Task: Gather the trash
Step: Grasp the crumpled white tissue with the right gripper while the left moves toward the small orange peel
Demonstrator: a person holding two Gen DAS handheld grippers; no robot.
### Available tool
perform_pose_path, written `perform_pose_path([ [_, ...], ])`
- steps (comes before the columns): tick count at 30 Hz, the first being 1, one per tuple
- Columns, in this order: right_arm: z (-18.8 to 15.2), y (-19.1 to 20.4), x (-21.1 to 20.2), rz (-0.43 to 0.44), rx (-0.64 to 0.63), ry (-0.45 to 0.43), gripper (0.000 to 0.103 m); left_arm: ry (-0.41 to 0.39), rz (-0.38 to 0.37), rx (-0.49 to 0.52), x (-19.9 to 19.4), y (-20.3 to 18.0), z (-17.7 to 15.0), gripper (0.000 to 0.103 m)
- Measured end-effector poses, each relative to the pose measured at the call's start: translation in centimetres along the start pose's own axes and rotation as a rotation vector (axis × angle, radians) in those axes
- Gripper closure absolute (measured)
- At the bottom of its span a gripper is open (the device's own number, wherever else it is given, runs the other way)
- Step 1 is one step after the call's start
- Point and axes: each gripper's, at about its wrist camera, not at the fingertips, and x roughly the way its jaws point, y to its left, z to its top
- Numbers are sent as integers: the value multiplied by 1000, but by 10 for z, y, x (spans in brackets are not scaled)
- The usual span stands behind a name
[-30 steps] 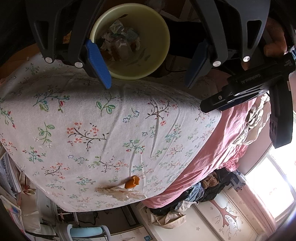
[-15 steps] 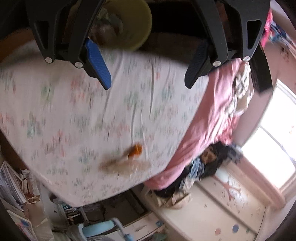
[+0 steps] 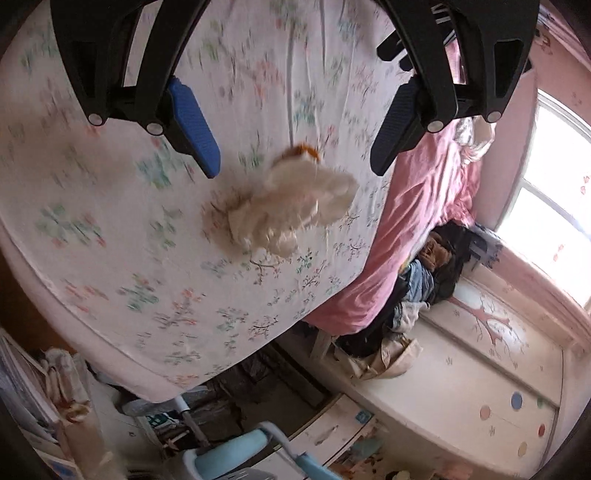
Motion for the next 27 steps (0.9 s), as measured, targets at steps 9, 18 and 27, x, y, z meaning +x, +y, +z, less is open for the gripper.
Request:
perform_pose_path([
  [9,22,-3,49,-68,-70,51,34,24,39,-75,26,15,23,21],
  [18,7,19,80,38,-279,205,73,33,55,-113,30,27,24,21],
  [27,-1,12,45,297,-103,235,74,-2,66,-217,20,54,19,21],
])
